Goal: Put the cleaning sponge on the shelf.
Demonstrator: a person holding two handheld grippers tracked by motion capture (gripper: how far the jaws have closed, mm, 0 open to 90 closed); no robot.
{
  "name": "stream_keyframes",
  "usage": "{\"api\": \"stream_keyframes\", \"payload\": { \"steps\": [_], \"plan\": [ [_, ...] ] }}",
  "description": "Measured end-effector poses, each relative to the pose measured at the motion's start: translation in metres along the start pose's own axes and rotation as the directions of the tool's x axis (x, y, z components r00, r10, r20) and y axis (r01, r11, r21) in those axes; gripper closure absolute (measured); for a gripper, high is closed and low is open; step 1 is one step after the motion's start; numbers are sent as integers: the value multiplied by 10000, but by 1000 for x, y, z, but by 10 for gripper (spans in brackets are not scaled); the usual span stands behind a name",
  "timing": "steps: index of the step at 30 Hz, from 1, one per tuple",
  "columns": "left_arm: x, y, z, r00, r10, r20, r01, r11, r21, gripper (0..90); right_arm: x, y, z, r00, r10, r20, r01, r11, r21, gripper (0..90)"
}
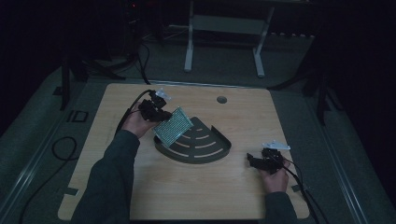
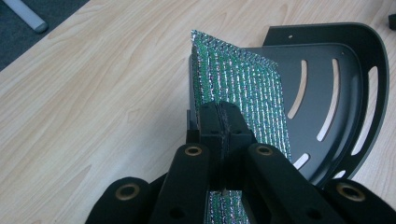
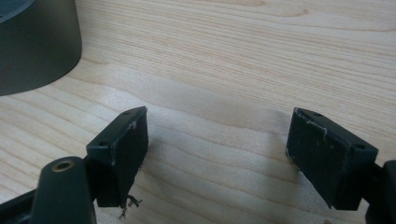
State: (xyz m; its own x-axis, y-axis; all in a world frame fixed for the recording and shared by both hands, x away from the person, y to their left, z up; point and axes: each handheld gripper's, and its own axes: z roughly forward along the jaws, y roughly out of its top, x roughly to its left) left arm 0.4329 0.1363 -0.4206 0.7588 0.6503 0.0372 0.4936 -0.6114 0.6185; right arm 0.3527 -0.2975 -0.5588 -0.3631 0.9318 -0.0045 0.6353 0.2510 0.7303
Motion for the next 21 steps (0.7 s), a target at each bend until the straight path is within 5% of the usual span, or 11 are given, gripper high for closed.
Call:
{"api": "stream_keyframes", "payload": {
  "steps": [21],
  "plan": [
    [0,0,17,9995,315,-82,-313,9992,237,900,0,0,0,10000,-15,-8,15,10000,-6,203]
  ]
}}
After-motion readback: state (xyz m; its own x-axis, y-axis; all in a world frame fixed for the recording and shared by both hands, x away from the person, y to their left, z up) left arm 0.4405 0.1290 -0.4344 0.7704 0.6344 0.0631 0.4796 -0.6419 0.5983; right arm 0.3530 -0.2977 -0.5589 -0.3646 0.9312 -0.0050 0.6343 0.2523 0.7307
